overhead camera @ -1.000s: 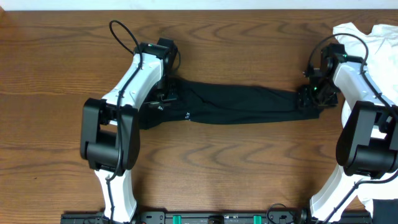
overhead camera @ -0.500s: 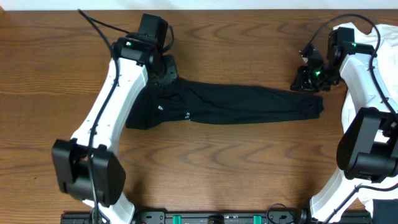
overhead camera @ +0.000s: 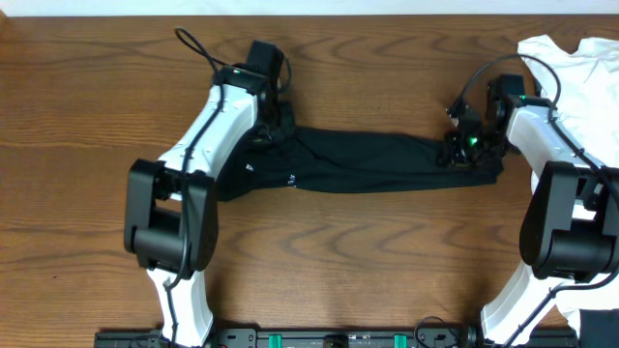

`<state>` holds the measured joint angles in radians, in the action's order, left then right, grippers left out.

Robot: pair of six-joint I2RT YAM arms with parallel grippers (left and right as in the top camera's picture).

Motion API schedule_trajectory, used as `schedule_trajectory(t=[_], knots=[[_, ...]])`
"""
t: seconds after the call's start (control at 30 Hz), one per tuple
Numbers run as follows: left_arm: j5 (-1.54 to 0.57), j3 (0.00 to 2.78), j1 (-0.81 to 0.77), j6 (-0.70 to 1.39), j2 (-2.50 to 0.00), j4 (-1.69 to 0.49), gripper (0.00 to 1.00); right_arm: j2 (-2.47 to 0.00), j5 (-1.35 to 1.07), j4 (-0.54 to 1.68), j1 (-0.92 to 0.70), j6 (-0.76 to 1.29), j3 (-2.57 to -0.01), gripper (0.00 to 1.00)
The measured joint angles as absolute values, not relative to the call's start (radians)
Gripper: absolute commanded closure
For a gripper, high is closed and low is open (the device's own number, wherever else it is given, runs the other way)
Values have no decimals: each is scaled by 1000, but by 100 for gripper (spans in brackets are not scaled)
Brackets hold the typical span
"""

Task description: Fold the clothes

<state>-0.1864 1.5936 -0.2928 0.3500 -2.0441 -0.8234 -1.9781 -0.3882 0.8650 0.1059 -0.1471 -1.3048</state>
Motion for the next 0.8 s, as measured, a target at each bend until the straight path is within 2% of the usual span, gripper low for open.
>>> schedule_trajectory(t=[0.1,0.17,0.33,0.5,0.8], knots=[[-189,1581,-300,336,-2070,-830,90,-1978,-307,850,106,-147,-1269,92],[-183,1568,-300,331,-2074,-841,94,-1978,-263,838,109,-146,-1251,92],[-126,1539,-299,317,-2074,-886,94,-1958,-202,797,115,-131,-1230,91],[-69,1505,-299,314,-2074,-894,94,-1953,-186,783,128,-107,-1227,82],[-35,1486,-300,313,-2074,-902,94,-1950,-183,776,129,-90,-1227,74]])
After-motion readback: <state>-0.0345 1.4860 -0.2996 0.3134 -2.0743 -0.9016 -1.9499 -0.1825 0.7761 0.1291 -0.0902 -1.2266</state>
